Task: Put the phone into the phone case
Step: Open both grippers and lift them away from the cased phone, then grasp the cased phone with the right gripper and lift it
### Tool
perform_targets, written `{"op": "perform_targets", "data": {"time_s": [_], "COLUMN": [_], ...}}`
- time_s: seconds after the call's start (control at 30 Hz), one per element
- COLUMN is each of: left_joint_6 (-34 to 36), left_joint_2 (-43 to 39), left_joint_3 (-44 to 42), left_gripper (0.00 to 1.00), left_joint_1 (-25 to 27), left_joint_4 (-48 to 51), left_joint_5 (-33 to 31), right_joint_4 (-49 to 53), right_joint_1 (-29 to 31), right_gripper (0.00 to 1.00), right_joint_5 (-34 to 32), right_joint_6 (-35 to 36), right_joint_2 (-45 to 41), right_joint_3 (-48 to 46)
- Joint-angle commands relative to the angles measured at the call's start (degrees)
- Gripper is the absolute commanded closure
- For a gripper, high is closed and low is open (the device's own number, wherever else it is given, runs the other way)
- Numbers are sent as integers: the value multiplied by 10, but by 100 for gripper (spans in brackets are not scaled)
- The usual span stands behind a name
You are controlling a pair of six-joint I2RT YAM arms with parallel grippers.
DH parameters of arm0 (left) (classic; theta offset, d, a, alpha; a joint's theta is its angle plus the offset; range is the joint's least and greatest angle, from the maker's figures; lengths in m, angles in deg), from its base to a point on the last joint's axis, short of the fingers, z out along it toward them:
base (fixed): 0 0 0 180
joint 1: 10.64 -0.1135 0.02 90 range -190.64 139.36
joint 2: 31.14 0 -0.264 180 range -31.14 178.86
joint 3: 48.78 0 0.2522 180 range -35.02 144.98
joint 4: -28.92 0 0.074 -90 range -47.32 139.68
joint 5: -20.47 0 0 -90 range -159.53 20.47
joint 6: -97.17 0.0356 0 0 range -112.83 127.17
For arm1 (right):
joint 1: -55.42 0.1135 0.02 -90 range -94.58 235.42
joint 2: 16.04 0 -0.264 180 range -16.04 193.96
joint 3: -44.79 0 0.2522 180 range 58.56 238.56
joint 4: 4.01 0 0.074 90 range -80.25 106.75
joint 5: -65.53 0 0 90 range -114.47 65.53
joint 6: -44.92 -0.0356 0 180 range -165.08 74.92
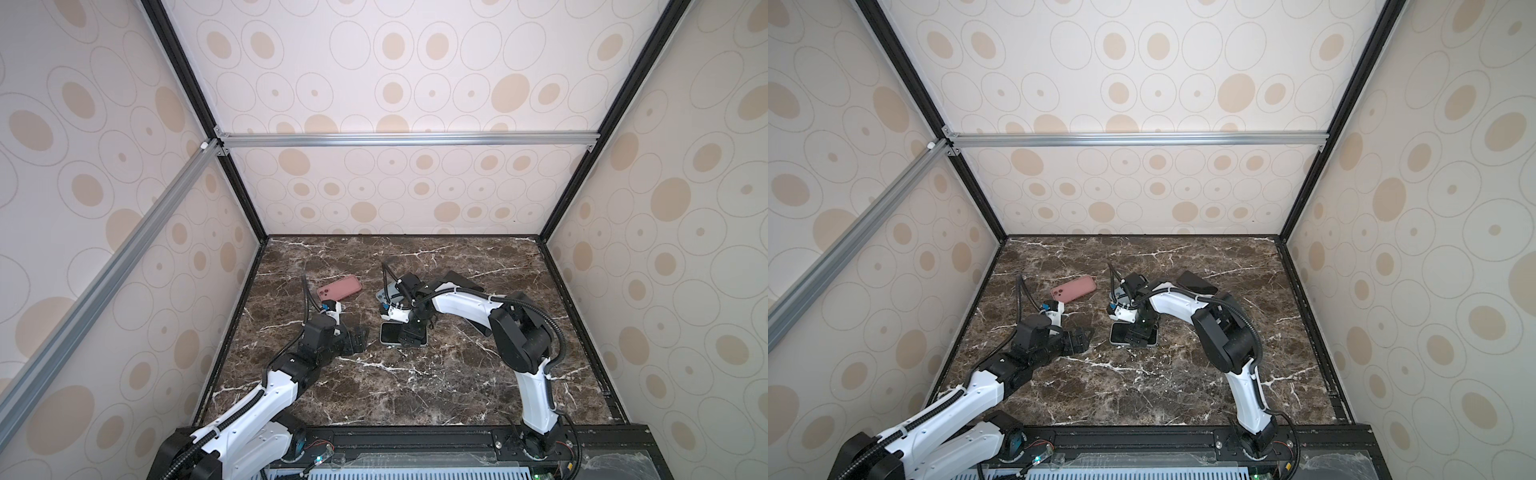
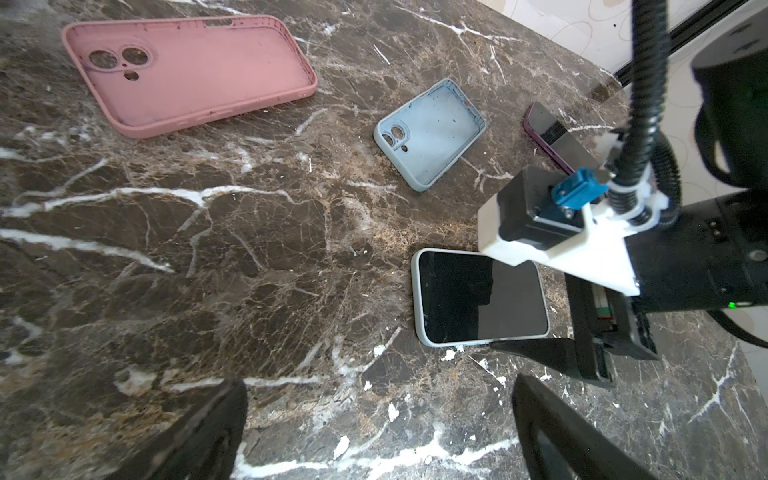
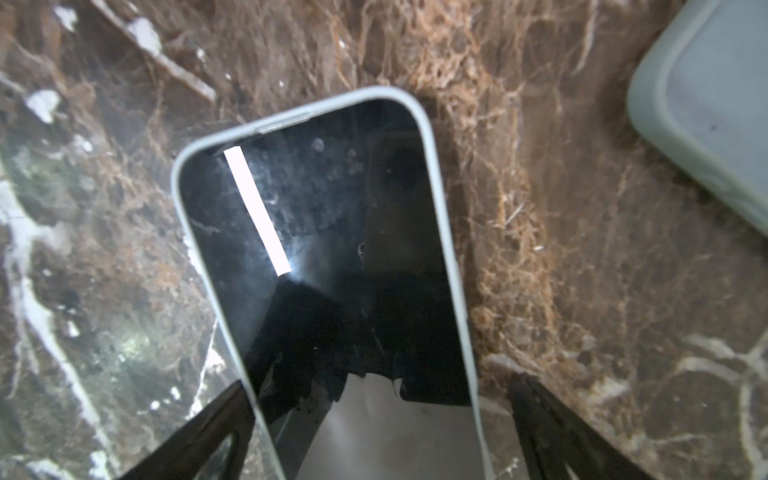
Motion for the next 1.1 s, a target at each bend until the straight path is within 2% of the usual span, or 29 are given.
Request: {"op": "perform_targets", "data": {"time_s": [0.0, 0.23, 0.43, 0.6, 0.73, 0.97, 1.07], "left_joint_6": [-1, -1, -2, 1, 3, 8, 9], "left_joint_2": [-10, -20, -23, -22, -23, -24, -22], "left_joint_3": [1, -2, -5, -7, -10, -11, -12], "left_gripper": [0, 0, 0, 0, 1, 2, 2], "left_joint_1": [-5, -8, -9, -10, -11, -12, -12], "left_joint_4": [4, 5, 3, 0, -6, -7, -13], "left_joint_5": [-6, -10, -10, -11, -11, -11, -7], "right_joint_4": [21, 23, 23, 42, 32, -25, -39], "right_joint_1": [11, 15, 16, 15, 7, -28, -56], "right_gripper": [3, 9, 23, 41, 57, 73, 83], "right_joint_5": [-26, -44, -63, -83, -47, 32, 46], "right_joint_6": [11, 0, -31, -75, -116, -197, -235], "right_joint_2": [33, 34, 39, 49, 37, -33, -67], "right_joint_3": [-12, -11, -5, 13, 8, -36, -49]}}
